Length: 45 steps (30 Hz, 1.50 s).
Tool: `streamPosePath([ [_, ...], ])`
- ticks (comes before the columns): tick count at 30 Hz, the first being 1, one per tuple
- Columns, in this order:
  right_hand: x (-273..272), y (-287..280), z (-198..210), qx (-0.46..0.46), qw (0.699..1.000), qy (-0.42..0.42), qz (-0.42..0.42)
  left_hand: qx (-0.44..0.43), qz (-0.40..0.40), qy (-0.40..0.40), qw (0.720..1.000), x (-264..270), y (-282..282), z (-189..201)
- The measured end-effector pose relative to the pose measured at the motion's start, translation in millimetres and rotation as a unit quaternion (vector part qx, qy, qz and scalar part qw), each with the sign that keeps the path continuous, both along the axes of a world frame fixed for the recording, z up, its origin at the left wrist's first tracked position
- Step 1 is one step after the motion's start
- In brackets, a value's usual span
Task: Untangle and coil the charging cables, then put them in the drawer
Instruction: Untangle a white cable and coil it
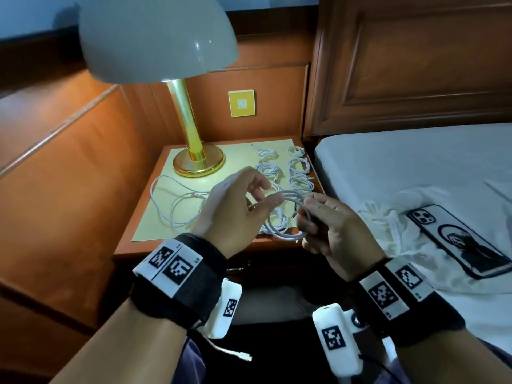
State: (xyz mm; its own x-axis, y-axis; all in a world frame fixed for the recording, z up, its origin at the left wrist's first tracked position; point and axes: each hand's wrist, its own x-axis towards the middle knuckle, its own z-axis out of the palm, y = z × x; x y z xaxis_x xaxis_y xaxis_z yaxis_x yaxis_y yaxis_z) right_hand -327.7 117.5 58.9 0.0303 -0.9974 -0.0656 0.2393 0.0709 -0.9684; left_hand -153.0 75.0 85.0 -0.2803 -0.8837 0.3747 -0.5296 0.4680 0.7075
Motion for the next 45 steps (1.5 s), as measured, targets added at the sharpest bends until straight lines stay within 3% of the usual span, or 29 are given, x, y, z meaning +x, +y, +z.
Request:
streamPosePath([
  [5, -3.8, 1.5, 1.6, 0.036, 0.998, -0.051, 0.022, 0.063, 0.003, -0.009, 0.998, -3.6, -0.5, -1.3],
  [15, 0.5, -2.1, -4.5, 0.012, 0.999, 0.029, 0.035, 0.05, -0.041, -0.021, 0.998, -8.8, -1.2, -3.5],
  [19, -4.0, -2.3, -3.6, 0.02, 1.0, -0.022, -0.001, 0.063, -0.076, -0.031, 0.995, -5.3, -2.1, -2.5],
  [22, -7.0, -1.1, -0.6, 0.026, 0.999, -0.042, 0.007, 0.023, -0.081, -0.062, 0.994, -2.4, -2.5, -1.7],
  [26, -4.3, 2.4, -0.5, -0.014, 0.999, 0.005, 0.028, -0.026, -0.09, -0.073, 0.993, -5.6, 1.3, 0.7],
  [32, -0.9, 4.9, -7.8, -0.016, 0.999, 0.032, 0.019, 0.018, -0.112, -0.127, 0.985, -4.9, -1.0, -3.3],
  [35, -3.7, 4.8, -6.6, -0.016, 0.999, -0.017, 0.029, 0.032, -0.125, -0.097, 0.987, -2.8, -1.4, -1.5],
  [40, -15.5, 4.6, 1.8, -0.014, 0.995, -0.102, 0.002, 0.079, -0.071, 0.076, 0.991, 19.9, -9.1, 8.4],
  [45, -21.6, 3.6, 4.9, -0.029, 0.99, -0.131, -0.033, 0.03, 0.072, 0.165, 0.983, 28.5, -21.2, 9.1],
])
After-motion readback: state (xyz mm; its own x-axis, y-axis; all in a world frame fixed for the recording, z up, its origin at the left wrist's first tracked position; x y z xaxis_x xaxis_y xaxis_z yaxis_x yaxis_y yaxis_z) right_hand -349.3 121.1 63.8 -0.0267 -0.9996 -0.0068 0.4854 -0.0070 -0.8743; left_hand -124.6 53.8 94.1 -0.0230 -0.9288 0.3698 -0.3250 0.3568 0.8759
